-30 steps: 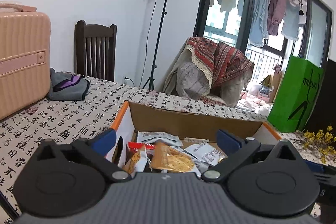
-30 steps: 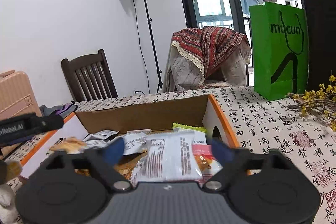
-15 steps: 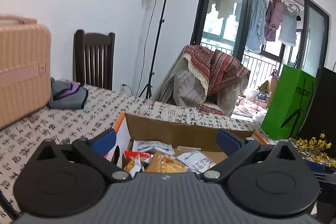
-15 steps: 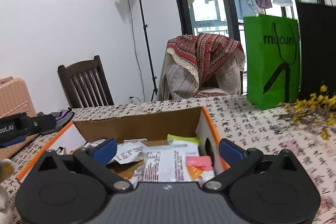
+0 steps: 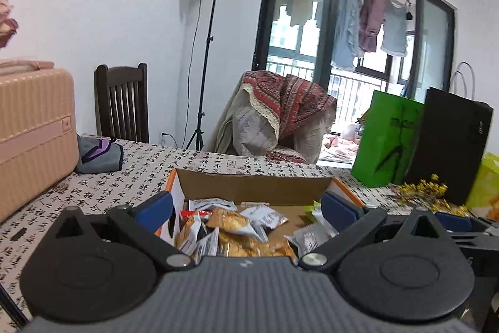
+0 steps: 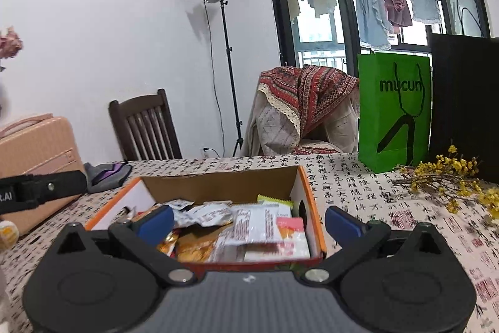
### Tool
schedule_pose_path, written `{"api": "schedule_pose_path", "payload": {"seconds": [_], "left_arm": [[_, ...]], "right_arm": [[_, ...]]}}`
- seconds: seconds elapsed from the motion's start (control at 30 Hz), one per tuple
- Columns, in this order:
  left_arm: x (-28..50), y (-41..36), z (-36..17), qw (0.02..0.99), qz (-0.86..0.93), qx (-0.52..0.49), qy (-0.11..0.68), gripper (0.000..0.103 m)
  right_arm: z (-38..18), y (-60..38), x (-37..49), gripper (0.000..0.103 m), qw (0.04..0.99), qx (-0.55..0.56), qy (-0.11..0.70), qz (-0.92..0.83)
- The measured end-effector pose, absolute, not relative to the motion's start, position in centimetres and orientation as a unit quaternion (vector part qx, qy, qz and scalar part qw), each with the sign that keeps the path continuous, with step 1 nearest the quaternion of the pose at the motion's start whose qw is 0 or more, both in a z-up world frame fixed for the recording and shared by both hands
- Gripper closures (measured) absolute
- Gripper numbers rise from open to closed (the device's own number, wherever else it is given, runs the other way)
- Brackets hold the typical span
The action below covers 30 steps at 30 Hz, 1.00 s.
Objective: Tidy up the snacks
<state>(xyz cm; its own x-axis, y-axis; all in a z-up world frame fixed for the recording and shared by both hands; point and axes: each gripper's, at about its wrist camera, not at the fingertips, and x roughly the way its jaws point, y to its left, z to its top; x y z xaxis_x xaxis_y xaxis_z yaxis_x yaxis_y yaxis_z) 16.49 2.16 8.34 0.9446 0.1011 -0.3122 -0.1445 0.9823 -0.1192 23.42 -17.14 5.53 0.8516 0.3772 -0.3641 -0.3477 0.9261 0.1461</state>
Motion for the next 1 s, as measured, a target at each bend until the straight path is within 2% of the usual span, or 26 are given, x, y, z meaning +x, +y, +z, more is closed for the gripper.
{"api": "schedule_pose_path", "payload": {"seconds": [0.53, 1.0], "left_arm": [[5.8, 1.3, 5.9, 0.985, 0.031, -0.066, 0.155, 0.000], [0.0, 0.2, 2.4, 0.986, 0.019, -0.050, 0.157, 0.000]], "right_arm": [[3.4, -20.3, 11.1, 0.000, 0.958, 0.041, 0.182, 0.218], [1.8, -22.2, 4.9, 0.000, 0.957, 0.043, 0.185, 0.218]]}}
